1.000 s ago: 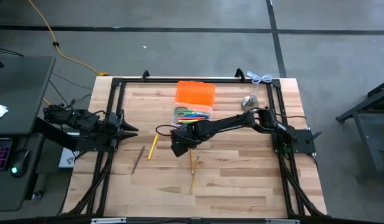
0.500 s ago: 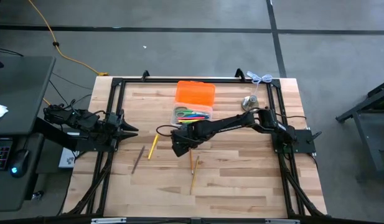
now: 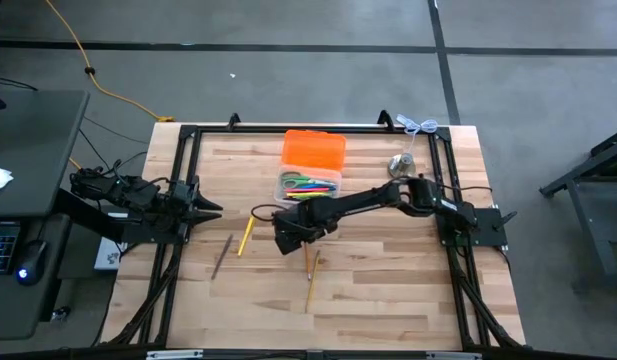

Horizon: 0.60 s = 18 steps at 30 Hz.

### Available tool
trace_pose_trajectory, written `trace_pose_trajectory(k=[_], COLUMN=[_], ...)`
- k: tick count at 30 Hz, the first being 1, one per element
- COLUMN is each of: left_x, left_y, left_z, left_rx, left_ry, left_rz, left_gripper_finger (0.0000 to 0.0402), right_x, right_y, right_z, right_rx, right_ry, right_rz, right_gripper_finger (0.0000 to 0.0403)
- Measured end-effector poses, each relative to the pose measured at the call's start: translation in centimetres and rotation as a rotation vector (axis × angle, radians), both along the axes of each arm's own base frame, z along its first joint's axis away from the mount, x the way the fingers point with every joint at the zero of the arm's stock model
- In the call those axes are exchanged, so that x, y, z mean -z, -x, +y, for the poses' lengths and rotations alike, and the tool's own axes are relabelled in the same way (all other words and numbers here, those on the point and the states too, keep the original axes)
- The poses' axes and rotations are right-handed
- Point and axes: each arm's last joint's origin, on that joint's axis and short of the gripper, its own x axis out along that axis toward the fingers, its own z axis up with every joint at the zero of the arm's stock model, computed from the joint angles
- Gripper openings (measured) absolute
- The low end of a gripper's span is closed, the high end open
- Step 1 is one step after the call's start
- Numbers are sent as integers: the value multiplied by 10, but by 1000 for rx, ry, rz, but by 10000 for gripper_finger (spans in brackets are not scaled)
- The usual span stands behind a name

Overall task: Pick & place school supplies into a supply box
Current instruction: Put the orange pencil into the transparent supply box

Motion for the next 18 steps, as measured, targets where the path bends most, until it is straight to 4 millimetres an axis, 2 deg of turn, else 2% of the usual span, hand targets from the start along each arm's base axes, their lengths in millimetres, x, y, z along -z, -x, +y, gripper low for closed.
trace_pose_trajectory(k=[6, 18], left_x=[0, 0], left_y=[0, 0], left_z=[0, 0], left_rx=[-1, -2], left_ry=[3, 3], left_rz=[0, 0], left_gripper_finger=[122, 122], right_x=[5, 7], right_y=[0, 3], right_z=[-1, 7], right_rx=[51, 58], right_ry=[43, 121], right_rz=[14, 22], right_gripper_finger=[192, 77])
